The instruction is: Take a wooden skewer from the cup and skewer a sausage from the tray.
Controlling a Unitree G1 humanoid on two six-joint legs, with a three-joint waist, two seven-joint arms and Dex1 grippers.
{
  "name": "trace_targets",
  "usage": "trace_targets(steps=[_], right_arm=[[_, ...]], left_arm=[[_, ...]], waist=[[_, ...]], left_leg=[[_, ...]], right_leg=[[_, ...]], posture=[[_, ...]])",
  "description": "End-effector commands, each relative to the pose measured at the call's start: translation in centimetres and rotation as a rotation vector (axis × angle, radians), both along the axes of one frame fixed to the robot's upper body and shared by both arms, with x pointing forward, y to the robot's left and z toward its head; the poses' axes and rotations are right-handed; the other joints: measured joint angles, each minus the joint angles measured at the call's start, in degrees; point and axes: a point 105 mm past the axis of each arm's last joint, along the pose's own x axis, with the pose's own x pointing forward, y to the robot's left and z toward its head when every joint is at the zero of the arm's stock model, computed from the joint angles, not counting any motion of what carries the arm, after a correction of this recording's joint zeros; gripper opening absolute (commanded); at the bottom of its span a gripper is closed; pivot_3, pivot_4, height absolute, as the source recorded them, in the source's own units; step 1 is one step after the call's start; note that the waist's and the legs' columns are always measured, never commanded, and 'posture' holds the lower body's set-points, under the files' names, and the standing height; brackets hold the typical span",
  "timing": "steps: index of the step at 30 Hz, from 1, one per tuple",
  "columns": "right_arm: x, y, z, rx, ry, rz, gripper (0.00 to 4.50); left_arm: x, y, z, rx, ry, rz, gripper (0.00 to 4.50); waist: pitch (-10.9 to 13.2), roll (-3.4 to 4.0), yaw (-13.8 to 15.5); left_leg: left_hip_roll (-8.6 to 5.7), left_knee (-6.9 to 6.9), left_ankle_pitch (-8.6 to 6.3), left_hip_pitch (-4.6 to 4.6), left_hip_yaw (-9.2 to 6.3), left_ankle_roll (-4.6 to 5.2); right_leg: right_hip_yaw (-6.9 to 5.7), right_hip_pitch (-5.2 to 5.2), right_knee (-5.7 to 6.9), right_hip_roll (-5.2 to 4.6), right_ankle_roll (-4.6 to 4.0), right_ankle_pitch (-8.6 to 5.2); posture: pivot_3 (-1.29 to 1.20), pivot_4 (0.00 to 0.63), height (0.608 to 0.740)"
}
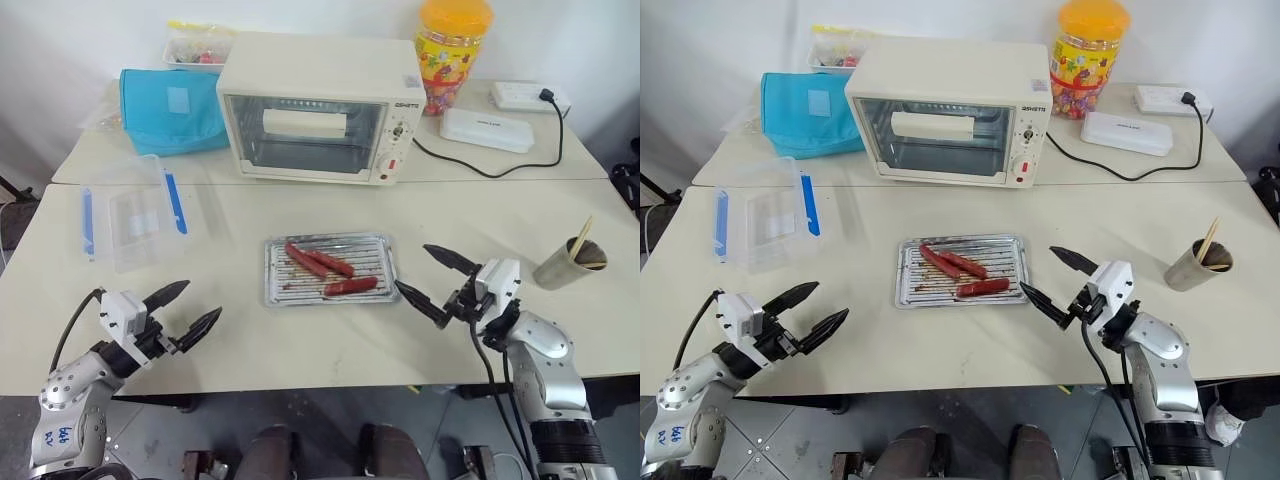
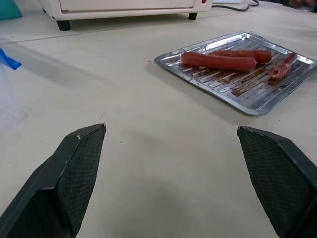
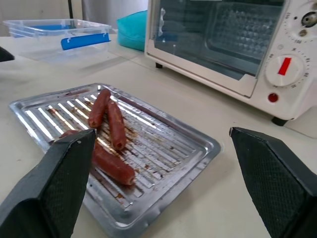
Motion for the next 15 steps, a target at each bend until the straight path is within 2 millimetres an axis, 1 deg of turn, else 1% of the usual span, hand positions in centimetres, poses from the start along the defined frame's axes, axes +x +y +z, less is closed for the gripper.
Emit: trace_targets(steps=[1, 3, 5, 7, 9, 11, 13, 15], right_arm=[[-0.1, -1.0, 1.7, -0.013, -0.055, -0.004, 4.46], [-0.5, -1.0, 2.4, -0.041, -0.070, 0.033, 4.46], [-1.2, -0.9, 2.6, -0.075, -0.057, 0.085, 4.46], [-2.6, -0.7, 2.6, -0.115, -0.025, 0.153, 4.46], [-4.7, -0.3, 1.7, -0.178, 0.022, 0.237, 4.46], [-6.1, -0.2, 0.7, -0.201, 0.075, 0.283, 4.46], [-6.8, -0.2, -0.1, -0.210, 0.108, 0.304, 4.46], [-7.2, -0.2, -0.7, -0.225, 0.121, 0.315, 4.46]], left_arm=[[-0.5, 0.2, 0.9, 0.057, -0.043, -0.043, 4.50], [-0.8, 0.2, 1.4, 0.088, -0.039, -0.081, 4.50], [-1.6, 0.1, 1.9, 0.113, -0.039, -0.130, 4.50], [-2.9, 0.0, 2.2, 0.151, -0.009, -0.179, 4.50], [-3.9, -0.2, 2.1, 0.188, 0.016, -0.209, 4.50], [-4.1, -0.5, 1.8, 0.215, 0.027, -0.205, 4.50], [-4.0, -1.1, 1.6, 0.227, 0.021, -0.193, 4.50], [-3.5, -1.3, 1.5, 0.256, -0.002, -0.149, 4.50]], waist=[[0.0, 0.00, 0.0], [0.0, 0.00, 0.0], [0.0, 0.02, 0.0], [0.0, 0.03, 0.0], [0.0, 0.03, 0.1], [0.0, 0.05, 0.5], [0.0, 0.05, 0.6], [0.0, 0.07, 0.6]], left_leg=[[0.00, 0.00, 0.00, -0.01, 0.01, 0.00], [0.00, 0.00, 0.00, -0.02, 0.02, 0.00], [0.01, 0.00, 0.00, -0.05, 0.03, 0.00], [0.02, -0.03, 0.00, -0.06, 0.06, 0.00], [0.07, -0.07, -0.03, -0.07, 0.04, -0.05], [0.07, -0.11, -0.03, -0.08, 0.02, -0.04], [0.07, -0.07, -0.03, -0.06, 0.02, -0.04], [0.07, -0.04, -0.01, -0.06, 0.18, -0.01]], right_leg=[[0.01, -0.01, 0.00, 0.00, 0.00, 0.00], [0.01, -0.02, 0.01, 0.00, 0.00, 0.00], [0.01, -0.06, 0.00, 0.00, 0.00, 0.00], [0.02, -0.09, 0.00, 0.00, 0.00, 0.00], [0.02, -0.10, -0.03, 0.02, 0.00, 0.00], [0.02, -0.09, -0.06, 0.02, 0.00, 0.00], [0.02, 0.04, -0.27, 0.04, 0.00, 0.00], [0.04, 0.18, -0.59, 0.04, 0.00, 0.00]], posture=[[0.00, 0.150, 0.740], [0.00, 0.150, 0.740], [0.00, 0.150, 0.740], [0.00, 0.150, 0.740], [0.00, 0.150, 0.740], [0.00, 0.150, 0.740], [0.00, 0.150, 0.740], [0.00, 0.150, 0.740]])
